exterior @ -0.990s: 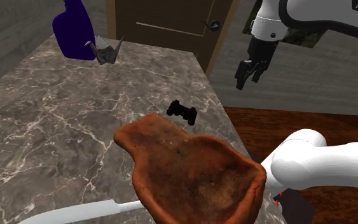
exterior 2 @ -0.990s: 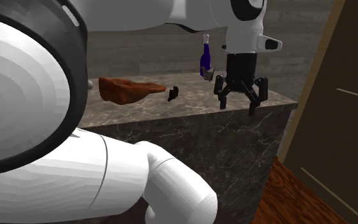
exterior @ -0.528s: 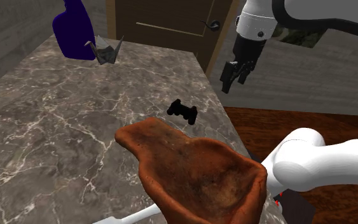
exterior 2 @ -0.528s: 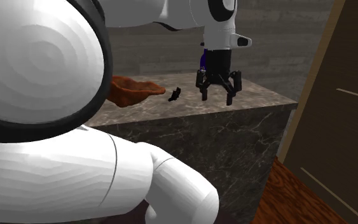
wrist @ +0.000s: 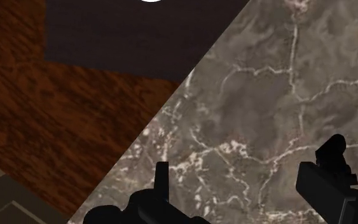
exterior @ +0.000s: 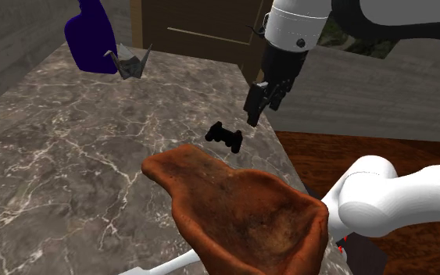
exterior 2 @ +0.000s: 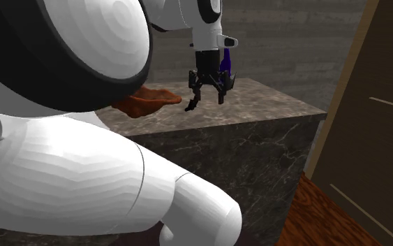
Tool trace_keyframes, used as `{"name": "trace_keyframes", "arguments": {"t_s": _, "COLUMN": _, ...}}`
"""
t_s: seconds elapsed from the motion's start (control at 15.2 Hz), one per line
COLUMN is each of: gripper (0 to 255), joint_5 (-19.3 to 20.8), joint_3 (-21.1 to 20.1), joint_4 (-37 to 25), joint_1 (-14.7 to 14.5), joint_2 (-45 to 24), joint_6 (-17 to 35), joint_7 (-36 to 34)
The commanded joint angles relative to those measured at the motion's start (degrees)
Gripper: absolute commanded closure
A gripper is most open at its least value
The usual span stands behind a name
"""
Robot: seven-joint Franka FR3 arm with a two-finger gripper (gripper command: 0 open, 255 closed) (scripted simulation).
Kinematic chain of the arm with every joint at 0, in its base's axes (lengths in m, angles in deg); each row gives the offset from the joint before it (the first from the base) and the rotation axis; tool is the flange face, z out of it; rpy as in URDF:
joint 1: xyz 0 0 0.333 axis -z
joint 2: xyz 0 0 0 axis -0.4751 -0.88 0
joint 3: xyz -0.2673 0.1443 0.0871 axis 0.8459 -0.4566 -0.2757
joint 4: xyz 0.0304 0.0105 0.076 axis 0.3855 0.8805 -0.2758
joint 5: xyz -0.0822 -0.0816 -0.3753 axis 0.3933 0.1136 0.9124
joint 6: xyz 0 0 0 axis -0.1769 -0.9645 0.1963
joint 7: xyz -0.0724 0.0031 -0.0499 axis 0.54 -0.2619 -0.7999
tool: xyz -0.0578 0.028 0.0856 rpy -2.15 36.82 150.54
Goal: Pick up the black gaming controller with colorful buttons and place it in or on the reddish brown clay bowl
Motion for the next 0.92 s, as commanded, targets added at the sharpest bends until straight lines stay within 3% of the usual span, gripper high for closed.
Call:
{"name": "trace_keyframes", "arguments": {"t_s": 0.0, "gripper": 0, "joint_5": -1.23, "joint_3": -2.31, "joint_4": -1.51, "joint_1": -0.92, "joint_2": -1.52, "joint_6": 0.76, "joint_7": -1.47}}
{"name": "trace_keyframes", "arguments": {"t_s": 0.4, "gripper": 0, "joint_5": -3.42, "joint_3": -8.77, "joint_4": -6.88, "joint_1": -2.81, "joint_2": -6.49, "joint_6": 2.6, "joint_7": -5.56}}
{"name": "trace_keyframes", "arguments": {"t_s": 0.86, "gripper": 0, "joint_5": -4.17, "joint_3": -9.2, "joint_4": -0.65, "joint_1": -3.29, "joint_2": -5.3, "joint_6": 7.64, "joint_7": -5.15}}
